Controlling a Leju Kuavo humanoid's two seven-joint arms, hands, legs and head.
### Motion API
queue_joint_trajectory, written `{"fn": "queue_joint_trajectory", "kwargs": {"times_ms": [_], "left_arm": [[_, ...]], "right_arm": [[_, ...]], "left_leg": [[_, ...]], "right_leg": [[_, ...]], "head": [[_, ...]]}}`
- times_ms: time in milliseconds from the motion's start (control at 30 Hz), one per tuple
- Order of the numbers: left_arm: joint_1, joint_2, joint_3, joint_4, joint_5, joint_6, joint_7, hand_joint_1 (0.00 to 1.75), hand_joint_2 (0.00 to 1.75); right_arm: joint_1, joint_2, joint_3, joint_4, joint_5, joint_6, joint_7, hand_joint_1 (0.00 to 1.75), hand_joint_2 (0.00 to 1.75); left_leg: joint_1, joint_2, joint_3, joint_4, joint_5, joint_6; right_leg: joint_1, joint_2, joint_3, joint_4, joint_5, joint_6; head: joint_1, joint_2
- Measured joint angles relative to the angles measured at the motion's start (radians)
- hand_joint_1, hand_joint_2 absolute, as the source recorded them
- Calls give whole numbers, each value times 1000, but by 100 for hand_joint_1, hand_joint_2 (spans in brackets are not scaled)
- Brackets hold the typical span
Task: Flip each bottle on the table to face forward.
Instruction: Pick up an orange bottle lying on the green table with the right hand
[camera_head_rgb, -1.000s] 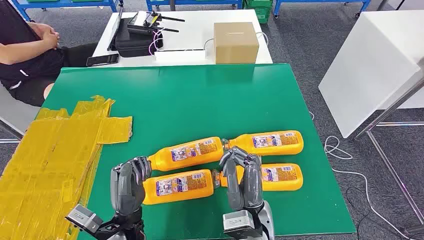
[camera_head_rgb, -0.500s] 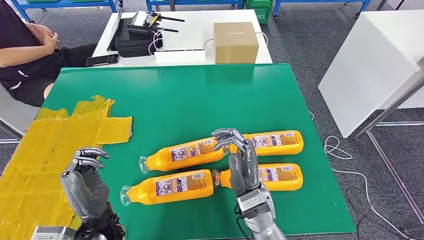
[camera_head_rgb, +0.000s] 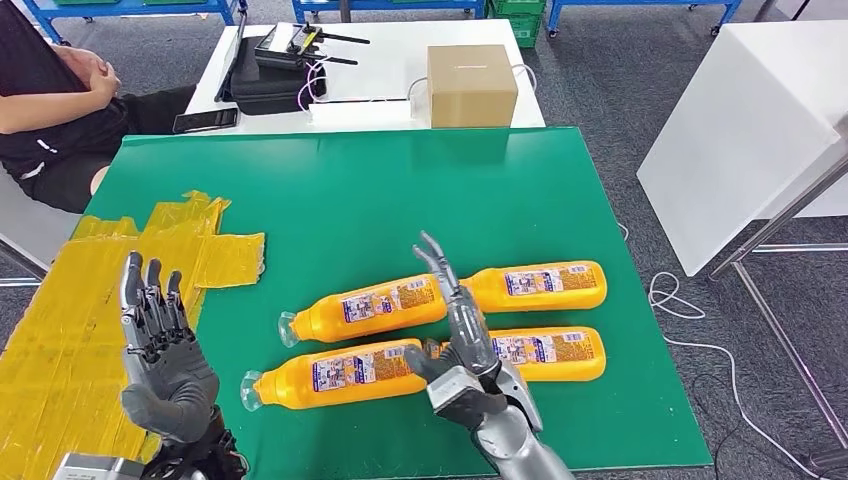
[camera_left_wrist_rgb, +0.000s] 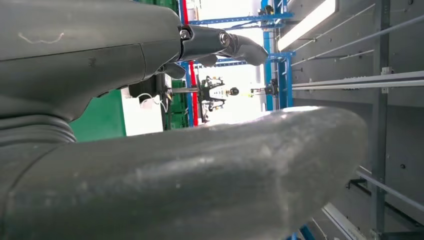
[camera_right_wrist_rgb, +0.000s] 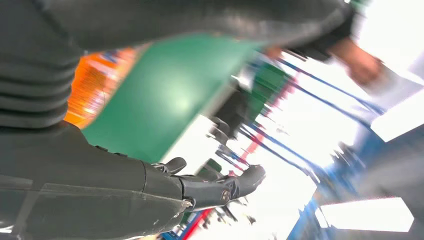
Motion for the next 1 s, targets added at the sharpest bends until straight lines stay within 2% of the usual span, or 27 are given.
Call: {"fn": "queue_joint_trajectory", "kwargs": {"times_ms": [67, 200, 567, 833, 1000], "left_arm": [[1, 1, 2, 0, 7, -21, 0, 0, 0], [4, -1, 32, 0, 15, -79, 0, 0, 0], [8, -5, 52, 0, 10, -83, 0, 0, 0], [33, -19, 80, 0, 0, -84, 0, 0, 0], [59, -28, 107, -15, -4, -84, 0, 0, 0]], "right_arm": [[-14, -3, 7, 35, 35, 32, 34, 0, 175], [-95, -23, 119, 219, 246, 133, 232, 0, 175], [-130, -29, 184, 304, 279, 150, 261, 0, 175], [-143, -45, 279, 310, 367, 168, 350, 0, 175], [-152, -64, 330, 310, 438, 163, 451, 0, 175]], "left_leg": [[0, 0, 0, 0, 0, 0], [0, 0, 0, 0, 0, 0], [0, 0, 0, 0, 0, 0], [0, 0, 0, 0, 0, 0], [0, 0, 0, 0, 0, 0]], "right_leg": [[0, 0, 0, 0, 0, 0], [0, 0, 0, 0, 0, 0], [0, 0, 0, 0, 0, 0], [0, 0, -1, 0, 0, 0], [0, 0, -1, 0, 0, 0]], "head": [[0, 0], [0, 0], [0, 0], [0, 0], [0, 0]]}}
